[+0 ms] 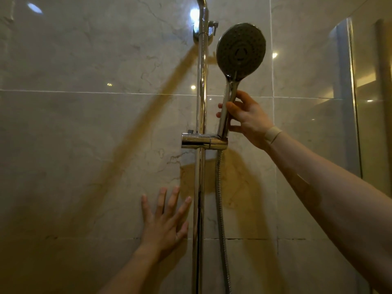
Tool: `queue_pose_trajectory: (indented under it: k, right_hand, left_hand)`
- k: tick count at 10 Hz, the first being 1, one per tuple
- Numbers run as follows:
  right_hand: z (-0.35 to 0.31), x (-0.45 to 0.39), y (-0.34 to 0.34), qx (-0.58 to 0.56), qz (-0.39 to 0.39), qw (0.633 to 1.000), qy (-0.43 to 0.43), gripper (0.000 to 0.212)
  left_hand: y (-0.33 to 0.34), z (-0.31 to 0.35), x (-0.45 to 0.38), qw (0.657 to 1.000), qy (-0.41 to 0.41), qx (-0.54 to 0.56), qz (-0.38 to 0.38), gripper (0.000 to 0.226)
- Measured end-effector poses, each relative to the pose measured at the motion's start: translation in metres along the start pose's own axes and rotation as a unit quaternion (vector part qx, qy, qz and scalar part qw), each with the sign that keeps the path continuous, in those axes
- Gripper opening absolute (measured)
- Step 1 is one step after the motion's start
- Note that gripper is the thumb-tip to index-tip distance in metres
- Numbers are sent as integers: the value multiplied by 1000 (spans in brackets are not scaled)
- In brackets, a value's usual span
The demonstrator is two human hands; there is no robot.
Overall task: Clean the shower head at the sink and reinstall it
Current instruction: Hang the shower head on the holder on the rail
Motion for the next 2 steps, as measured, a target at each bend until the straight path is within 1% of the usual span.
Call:
queue_pose_trajectory:
  k: [1, 2]
  right_hand:
    - [1, 5, 4, 34, 3, 999, -2, 42]
    - [12, 19, 8, 105, 26, 994, 5, 51]
  left_hand:
    - [-4, 1, 0, 1000, -3, -3, -2, 75]
    - [-6, -2, 2, 1000, 2, -2, 5, 73]
Point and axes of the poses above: each hand's wrist, its own x-axis away from the middle knuckle, its own y-axis out of the palm, z = x × y, the point moved 3 cm from there along -x, towards the middle knuckle, and after that the axes turned 4 degrees about -y, right-handed, at the moved point
